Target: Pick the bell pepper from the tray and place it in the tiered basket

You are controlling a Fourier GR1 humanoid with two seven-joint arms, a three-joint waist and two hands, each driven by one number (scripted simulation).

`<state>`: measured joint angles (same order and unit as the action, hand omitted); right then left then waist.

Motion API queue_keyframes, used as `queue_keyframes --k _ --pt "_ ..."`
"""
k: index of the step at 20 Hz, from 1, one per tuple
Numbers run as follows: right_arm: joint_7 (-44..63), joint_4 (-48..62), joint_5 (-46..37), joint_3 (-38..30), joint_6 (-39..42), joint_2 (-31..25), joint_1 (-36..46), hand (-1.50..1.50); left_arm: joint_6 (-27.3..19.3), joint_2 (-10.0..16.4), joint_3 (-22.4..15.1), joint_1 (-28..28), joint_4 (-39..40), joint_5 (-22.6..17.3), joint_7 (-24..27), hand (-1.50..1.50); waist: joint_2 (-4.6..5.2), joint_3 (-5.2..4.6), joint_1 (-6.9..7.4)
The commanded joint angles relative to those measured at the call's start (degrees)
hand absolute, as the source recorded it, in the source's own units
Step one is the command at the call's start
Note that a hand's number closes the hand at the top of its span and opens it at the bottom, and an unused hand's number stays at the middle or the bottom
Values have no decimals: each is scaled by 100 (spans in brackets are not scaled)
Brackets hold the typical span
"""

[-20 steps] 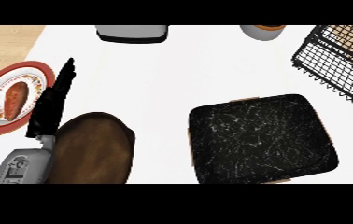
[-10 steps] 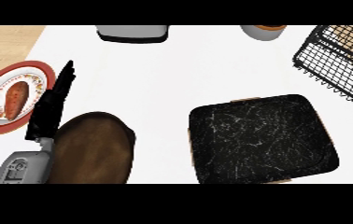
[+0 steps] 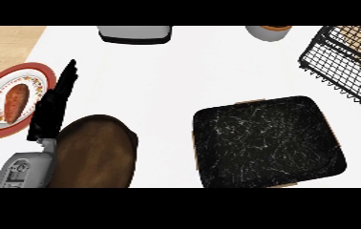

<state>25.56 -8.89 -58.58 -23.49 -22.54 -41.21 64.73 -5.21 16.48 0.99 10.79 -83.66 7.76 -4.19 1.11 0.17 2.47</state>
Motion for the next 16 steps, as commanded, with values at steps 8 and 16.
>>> queue_keyframes --k 8,16 --pt "-517 -701 553 -441 -982 -73 -70 -150 -50 -69 73 -161 33 81 45 0 -55 -10 -71" --pt "190 -1140 904 -655 -532 -658 -170 -150 -46 -75 152 -439 5 133 316 0 -131 -22 -254"
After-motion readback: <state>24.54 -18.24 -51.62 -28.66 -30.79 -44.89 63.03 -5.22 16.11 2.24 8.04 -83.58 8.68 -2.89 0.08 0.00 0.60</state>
